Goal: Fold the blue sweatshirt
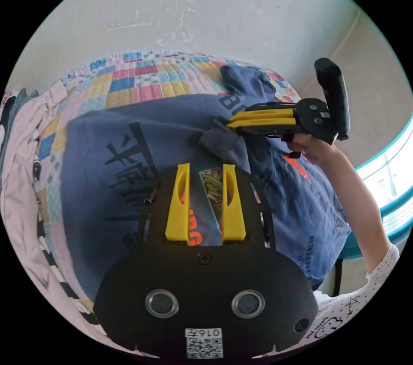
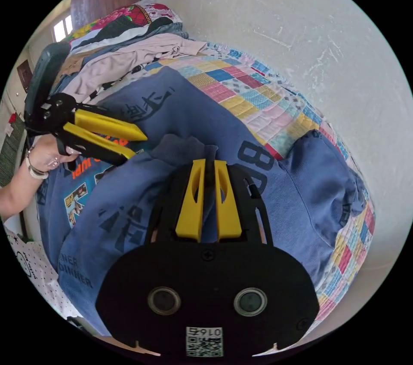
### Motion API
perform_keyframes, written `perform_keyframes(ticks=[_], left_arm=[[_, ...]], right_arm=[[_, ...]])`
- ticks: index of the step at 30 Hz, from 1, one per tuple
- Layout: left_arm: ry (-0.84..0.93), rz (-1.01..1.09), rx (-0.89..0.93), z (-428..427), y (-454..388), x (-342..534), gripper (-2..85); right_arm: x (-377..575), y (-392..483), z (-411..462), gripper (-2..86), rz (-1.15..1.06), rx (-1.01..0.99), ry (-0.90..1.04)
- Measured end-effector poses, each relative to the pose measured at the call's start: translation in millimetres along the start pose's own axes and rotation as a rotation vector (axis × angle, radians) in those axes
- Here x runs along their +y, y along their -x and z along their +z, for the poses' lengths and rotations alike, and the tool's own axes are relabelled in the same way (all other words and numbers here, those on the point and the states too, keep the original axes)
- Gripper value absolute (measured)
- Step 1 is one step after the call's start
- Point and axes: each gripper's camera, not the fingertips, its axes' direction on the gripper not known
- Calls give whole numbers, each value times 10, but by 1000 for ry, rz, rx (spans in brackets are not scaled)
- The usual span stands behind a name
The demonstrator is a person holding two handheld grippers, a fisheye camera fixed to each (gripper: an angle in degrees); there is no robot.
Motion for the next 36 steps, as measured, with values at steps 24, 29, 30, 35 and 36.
perform_keyframes(ticks=[24,29,30,35,36], left_arm=[[-107,-156,52,2,-242,-116,17],[-199,-73,-97,-332,-526,-116,0],[-215,-49,-137,-401,-604,-133,1],[-141,-32,-259,-256,-783,-253,20],[-117,-41,-278,-170,-797,-259,32]], right_arm=[[351,-410,-104,18,-33,-67,-44],[372,-420,-344,6,-43,-53,-156],[363,-430,-379,5,-38,-44,-176],[305,-453,-194,6,-20,-6,-103],[309,-456,-126,8,-14,4,-77]])
